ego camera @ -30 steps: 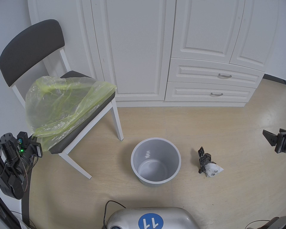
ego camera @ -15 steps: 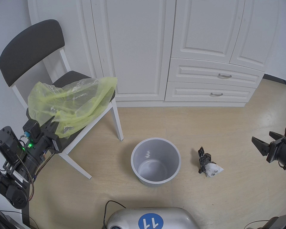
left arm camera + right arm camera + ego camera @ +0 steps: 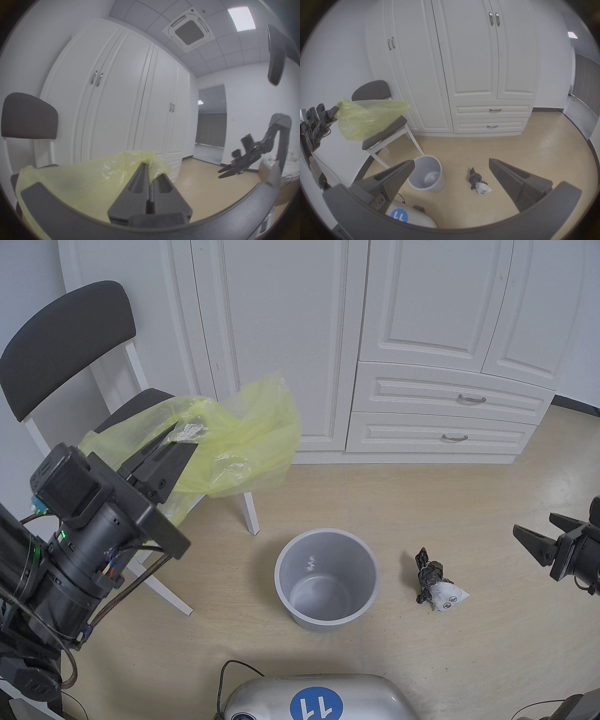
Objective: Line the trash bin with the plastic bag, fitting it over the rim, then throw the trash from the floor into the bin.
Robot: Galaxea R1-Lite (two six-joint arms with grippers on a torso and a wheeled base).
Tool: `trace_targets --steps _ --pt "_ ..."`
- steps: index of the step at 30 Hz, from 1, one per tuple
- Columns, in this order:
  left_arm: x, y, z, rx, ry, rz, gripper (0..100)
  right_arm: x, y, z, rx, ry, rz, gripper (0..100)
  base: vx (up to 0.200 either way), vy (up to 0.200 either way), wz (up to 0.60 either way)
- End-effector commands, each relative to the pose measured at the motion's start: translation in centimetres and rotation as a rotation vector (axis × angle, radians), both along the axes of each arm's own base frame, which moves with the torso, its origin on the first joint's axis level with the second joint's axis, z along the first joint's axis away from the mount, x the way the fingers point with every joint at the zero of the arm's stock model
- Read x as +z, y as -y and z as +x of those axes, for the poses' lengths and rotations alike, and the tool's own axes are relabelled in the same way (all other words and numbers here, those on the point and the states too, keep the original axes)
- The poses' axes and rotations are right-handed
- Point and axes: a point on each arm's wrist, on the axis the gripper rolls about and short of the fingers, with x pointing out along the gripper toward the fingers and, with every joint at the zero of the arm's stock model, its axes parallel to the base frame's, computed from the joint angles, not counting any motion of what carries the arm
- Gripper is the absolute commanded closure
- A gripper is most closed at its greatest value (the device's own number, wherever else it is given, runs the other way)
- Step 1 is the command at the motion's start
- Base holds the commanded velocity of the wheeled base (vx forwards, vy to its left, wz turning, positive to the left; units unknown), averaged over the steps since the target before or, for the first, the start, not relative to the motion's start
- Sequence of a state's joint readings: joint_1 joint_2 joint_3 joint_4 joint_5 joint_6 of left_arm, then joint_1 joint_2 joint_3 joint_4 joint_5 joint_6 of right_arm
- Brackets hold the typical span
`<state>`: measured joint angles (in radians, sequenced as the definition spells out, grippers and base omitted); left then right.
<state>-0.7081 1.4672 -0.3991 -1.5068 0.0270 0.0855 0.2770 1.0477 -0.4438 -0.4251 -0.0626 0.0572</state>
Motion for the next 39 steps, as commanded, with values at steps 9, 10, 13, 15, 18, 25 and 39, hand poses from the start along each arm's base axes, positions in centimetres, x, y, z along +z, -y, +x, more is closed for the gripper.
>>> trace_targets --steps 9,10,13,15,18,25,39 --pt "-1.2 0.2 -5.9 -0.297 0.050 0.081 100 0.8 -2.8 1.8 0.141 -0.012 0.010 0 0.000 0.000 0.00" --pt "-1.3 0.3 -6.1 -0.318 0.057 0.092 100 0.9 -2.9 1.6 0.148 -0.002 0.015 0 0.000 0.000 0.00" --pt "-2.0 0.3 -6.7 -0.362 0.052 0.120 100 1.5 -2.8 1.2 0.147 0.025 0.025 0 0.000 0.000 0.00" --pt "-2.6 0.2 -6.8 -0.372 0.049 0.149 100 1.5 -2.8 1.1 0.158 0.028 0.036 0 0.000 0.000 0.00" --pt "-2.8 0.2 -6.9 -0.388 0.059 0.172 100 1.3 -2.8 1.1 0.160 0.017 0.036 0 0.000 0.000 0.00" --pt "-3.2 -0.1 -7.3 -0.431 0.090 0.203 100 0.0 -3.9 1.3 0.217 -0.015 0.022 0 0.000 0.000 0.00" --pt "-3.8 -1.3 -8.6 -0.573 0.138 0.237 100 -1.3 -5.2 1.9 0.264 -0.055 0.009 0 0.000 0.000 0.00"
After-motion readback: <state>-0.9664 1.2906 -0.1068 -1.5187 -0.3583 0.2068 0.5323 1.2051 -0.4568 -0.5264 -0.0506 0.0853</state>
